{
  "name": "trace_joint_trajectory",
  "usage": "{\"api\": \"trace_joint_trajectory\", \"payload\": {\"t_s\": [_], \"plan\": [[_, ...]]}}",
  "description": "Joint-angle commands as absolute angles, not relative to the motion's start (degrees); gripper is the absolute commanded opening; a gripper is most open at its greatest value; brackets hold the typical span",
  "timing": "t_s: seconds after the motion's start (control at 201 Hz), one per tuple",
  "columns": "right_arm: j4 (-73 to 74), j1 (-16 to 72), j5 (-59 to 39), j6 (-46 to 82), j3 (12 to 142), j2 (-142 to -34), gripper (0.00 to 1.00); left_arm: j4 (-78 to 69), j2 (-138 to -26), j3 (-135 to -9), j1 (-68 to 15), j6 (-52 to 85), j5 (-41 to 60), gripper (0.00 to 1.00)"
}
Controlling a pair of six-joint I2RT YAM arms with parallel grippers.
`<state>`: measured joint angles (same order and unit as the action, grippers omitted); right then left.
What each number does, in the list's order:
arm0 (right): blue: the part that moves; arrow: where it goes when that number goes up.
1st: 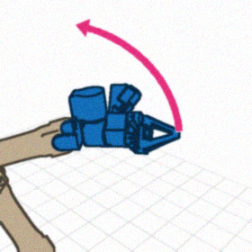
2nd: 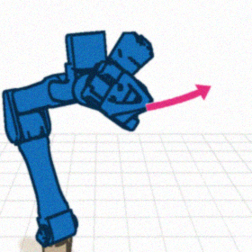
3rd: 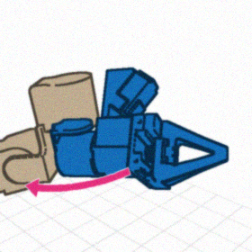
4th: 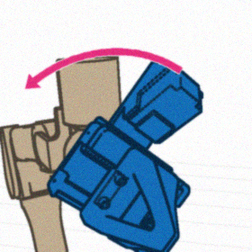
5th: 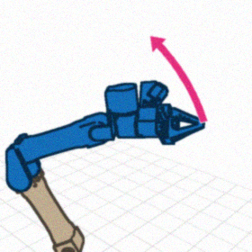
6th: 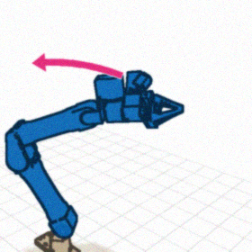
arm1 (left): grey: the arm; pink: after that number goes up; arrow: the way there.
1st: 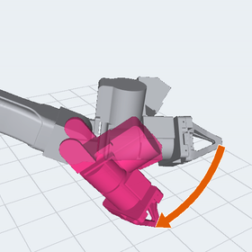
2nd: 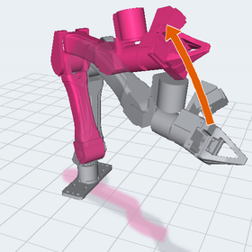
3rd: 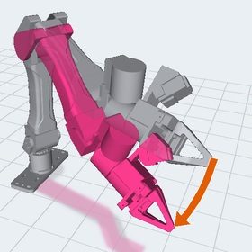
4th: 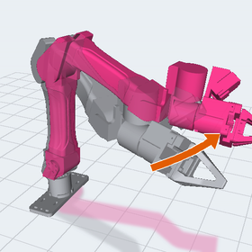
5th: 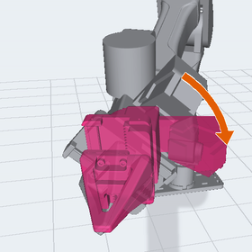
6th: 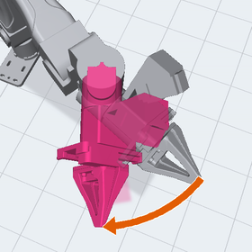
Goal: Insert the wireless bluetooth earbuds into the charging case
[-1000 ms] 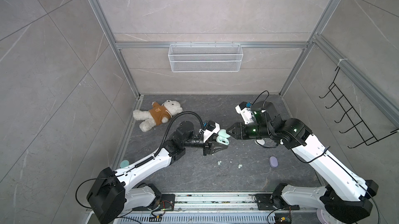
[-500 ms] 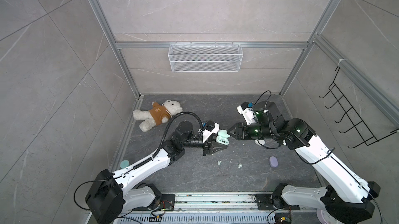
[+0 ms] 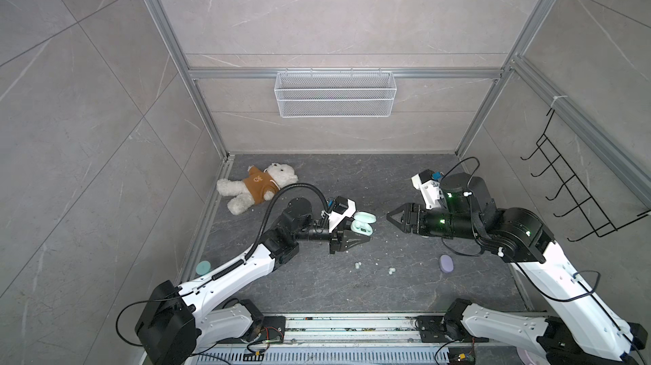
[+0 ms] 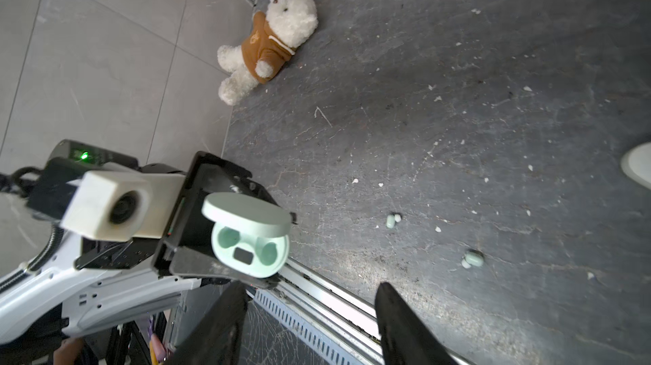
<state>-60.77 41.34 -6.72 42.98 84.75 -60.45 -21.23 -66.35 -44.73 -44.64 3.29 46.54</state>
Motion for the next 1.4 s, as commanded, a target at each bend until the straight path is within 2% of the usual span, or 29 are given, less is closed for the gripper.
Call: {"api": "trace_joint_trajectory", "payload": {"t_s": [0.0, 0.458, 0.702, 1.075, 1.244, 1.399], "plan": [[-63.89, 41.35, -1.42, 49.45, 78.81, -59.27, 0.64, -25.30, -63.50, -44.65, -44.82, 4.17, 46.05, 0.28], [-53.28, 40.34, -0.79, 73.17, 47.12, -56.19, 0.66, -27.36, -59.36, -40.09, -44.82, 7.12, 43.49, 0.29], [-35.72, 40.28, -0.09, 87.81, 33.01, -58.55, 0.63, -27.68, -59.54, -39.57, -44.82, 6.86, 42.93, 0.29], [-28.23, 39.97, -0.08, 94.47, 31.76, -67.12, 0.60, -25.05, -60.07, -40.95, -44.82, 5.41, 42.85, 0.29], [-29.15, 38.66, -2.46, 93.70, 33.23, -71.53, 0.51, -25.53, -60.56, -41.18, -44.82, 5.52, 42.72, 0.29], [-29.44, 37.48, -2.90, 93.01, 33.80, -72.69, 0.47, -24.61, -60.64, -41.65, -44.78, 4.91, 42.71, 0.29]]}}
